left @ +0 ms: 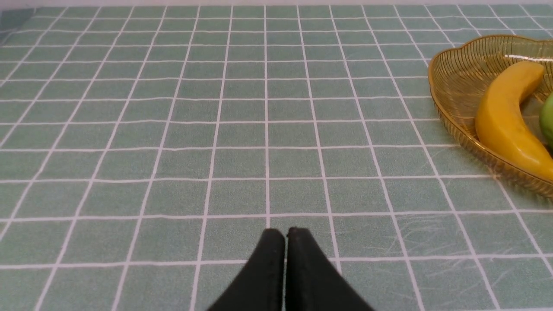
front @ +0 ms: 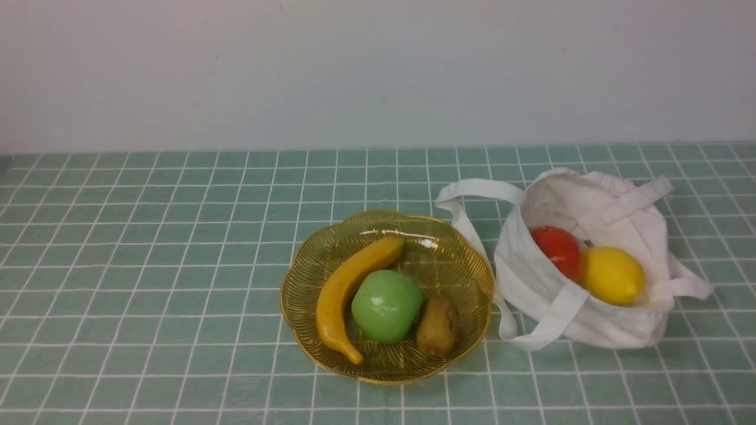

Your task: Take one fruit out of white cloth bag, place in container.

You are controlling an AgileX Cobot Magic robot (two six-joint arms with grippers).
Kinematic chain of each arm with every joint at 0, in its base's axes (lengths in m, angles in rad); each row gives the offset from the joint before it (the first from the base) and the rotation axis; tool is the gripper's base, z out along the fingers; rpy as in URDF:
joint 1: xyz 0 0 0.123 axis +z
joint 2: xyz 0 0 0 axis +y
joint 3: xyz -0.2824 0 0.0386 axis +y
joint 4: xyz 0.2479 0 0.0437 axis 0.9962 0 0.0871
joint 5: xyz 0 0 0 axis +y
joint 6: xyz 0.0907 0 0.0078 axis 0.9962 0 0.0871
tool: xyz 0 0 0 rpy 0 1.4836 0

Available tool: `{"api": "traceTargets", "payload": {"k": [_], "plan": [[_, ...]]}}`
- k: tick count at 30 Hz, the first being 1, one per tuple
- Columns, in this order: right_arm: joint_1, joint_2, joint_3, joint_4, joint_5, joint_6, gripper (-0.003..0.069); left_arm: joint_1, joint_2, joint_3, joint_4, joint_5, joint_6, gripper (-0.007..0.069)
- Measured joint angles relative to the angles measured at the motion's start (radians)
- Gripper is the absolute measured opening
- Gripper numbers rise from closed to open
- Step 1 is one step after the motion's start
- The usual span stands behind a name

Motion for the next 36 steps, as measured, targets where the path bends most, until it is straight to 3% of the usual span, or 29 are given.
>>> {"api": "traceTargets", "payload": {"k": [22, 36], "plan": [[-0.040, 0.000, -0.002, 0.004, 0.008, -0.025, -0.0014, 0.000, 0.000, 0.000, 0.000, 0.000, 0.000, -0.0008], [-0.040, 0.000, -0.003, 0.074, 0.019, -0.110, -0.0014, 0.000, 0.000, 0.000, 0.000, 0.000, 0.000, -0.0008]]}}
